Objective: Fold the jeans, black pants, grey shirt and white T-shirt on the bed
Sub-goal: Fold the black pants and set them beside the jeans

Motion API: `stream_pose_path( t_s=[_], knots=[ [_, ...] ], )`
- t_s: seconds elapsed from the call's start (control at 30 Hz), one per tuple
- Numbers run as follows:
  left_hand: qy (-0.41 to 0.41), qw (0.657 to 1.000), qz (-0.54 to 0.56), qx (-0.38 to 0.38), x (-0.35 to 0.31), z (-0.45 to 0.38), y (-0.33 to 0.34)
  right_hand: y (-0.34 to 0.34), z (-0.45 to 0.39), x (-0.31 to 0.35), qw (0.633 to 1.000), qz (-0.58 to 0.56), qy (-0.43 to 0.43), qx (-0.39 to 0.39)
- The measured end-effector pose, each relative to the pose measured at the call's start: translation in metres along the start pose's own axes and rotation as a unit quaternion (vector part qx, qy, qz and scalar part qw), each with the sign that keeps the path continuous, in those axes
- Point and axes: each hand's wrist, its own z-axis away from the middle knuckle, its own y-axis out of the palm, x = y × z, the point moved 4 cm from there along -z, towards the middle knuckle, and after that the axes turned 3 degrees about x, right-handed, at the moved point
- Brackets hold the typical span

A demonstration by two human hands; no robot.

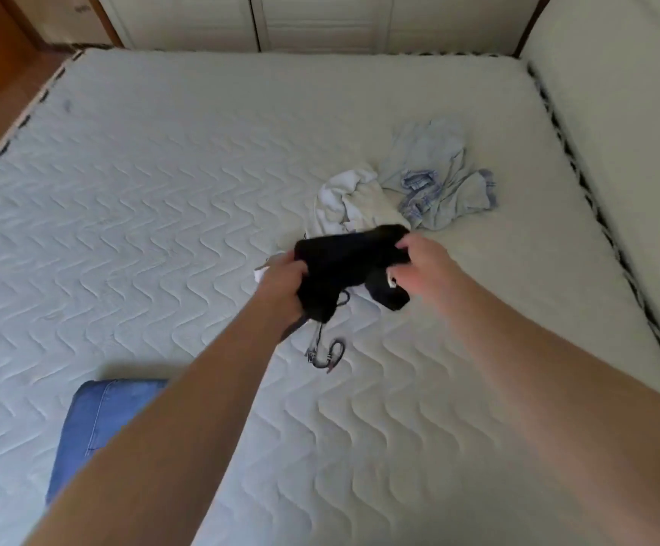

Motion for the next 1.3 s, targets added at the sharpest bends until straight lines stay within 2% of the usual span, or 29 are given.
stream_pose_path(
  t_s=[0.03, 0.07, 0.1, 0.13, 0.17, 0.2, 0.23, 0.3, 0.4, 0.57, 0.7, 0.8, 0.9, 0.97, 1.03, 1.07, 1.13, 1.17, 1.2, 1.3],
  knots=[
    [0.05, 0.999, 0.0, 0.013, -0.045, -0.002, 0.02, -0.028, -0.008, 0.037, 0.998, 0.043, -0.043, -0.029],
    [0.099, 0.995, -0.006, 0.018, -0.091, 0.001, 0.039, -0.056, -0.016, 0.07, 0.995, -0.002, -0.071, -0.066],
    [0.146, 0.989, -0.006, 0.024, -0.134, 0.008, 0.056, -0.079, -0.017, 0.1, 0.988, -0.119, -0.072, -0.067],
    [0.189, 0.981, 0.001, 0.04, -0.175, 0.019, 0.072, -0.099, -0.018, 0.132, 0.96, -0.262, -0.096, -0.038],
    [0.23, 0.971, 0.018, 0.064, -0.21, 0.033, 0.087, -0.114, -0.012, 0.16, 0.908, -0.404, -0.11, 0.003],
    [0.266, 0.959, 0.032, 0.09, -0.24, 0.05, 0.1, -0.127, -0.002, 0.185, 0.845, -0.512, -0.148, 0.041],
    [0.296, 0.949, 0.037, 0.105, -0.262, 0.067, 0.109, -0.141, 0.01, 0.205, 0.802, -0.565, -0.188, 0.043],
    [0.327, 0.938, 0.026, 0.111, -0.282, 0.092, 0.118, -0.163, 0.032, 0.226, 0.765, -0.597, -0.236, 0.054],
    [0.313, 0.942, -0.006, 0.121, -0.264, 0.11, 0.118, -0.174, 0.058, 0.217, 0.744, -0.615, -0.249, 0.087],
    [0.234, 0.965, -0.051, 0.11, -0.177, 0.126, 0.102, -0.157, 0.085, 0.152, 0.762, -0.624, -0.168, 0.036],
    [0.172, 0.977, -0.079, 0.095, -0.103, 0.149, 0.086, -0.136, 0.111, 0.087, 0.799, -0.588, -0.118, 0.043],
    [0.143, 0.979, -0.103, 0.1, -0.064, 0.17, 0.079, -0.121, 0.136, 0.059, 0.796, -0.596, -0.084, 0.067],
    [0.14, 0.972, -0.168, 0.085, -0.043, 0.196, 0.071, -0.106, 0.163, 0.043, 0.814, -0.572, -0.056, 0.087],
    [0.145, 0.957, -0.237, 0.081, -0.04, 0.21, 0.068, -0.095, 0.181, 0.042, 0.829, -0.549, -0.047, 0.094],
    [0.161, 0.927, -0.324, 0.1, -0.041, 0.22, 0.069, -0.087, 0.199, 0.051, 0.848, -0.515, -0.055, 0.109],
    [0.173, 0.894, -0.397, 0.111, -0.043, 0.223, 0.072, -0.084, 0.209, 0.058, 0.858, -0.496, -0.065, 0.118],
    [0.196, 0.805, -0.547, 0.118, -0.045, 0.23, 0.081, -0.077, 0.227, 0.076, 0.875, -0.455, -0.095, 0.139],
    [0.213, 0.775, -0.585, 0.108, -0.046, 0.234, 0.084, -0.074, 0.236, 0.085, 0.88, -0.439, -0.109, 0.146],
    [0.227, 0.77, -0.588, 0.095, -0.049, 0.237, 0.086, -0.072, 0.243, 0.094, 0.883, -0.428, -0.124, 0.15],
    [0.252, 0.806, -0.534, 0.043, -0.067, 0.245, 0.081, -0.077, 0.264, 0.123, 0.874, -0.406, -0.208, 0.166]
  ],
)
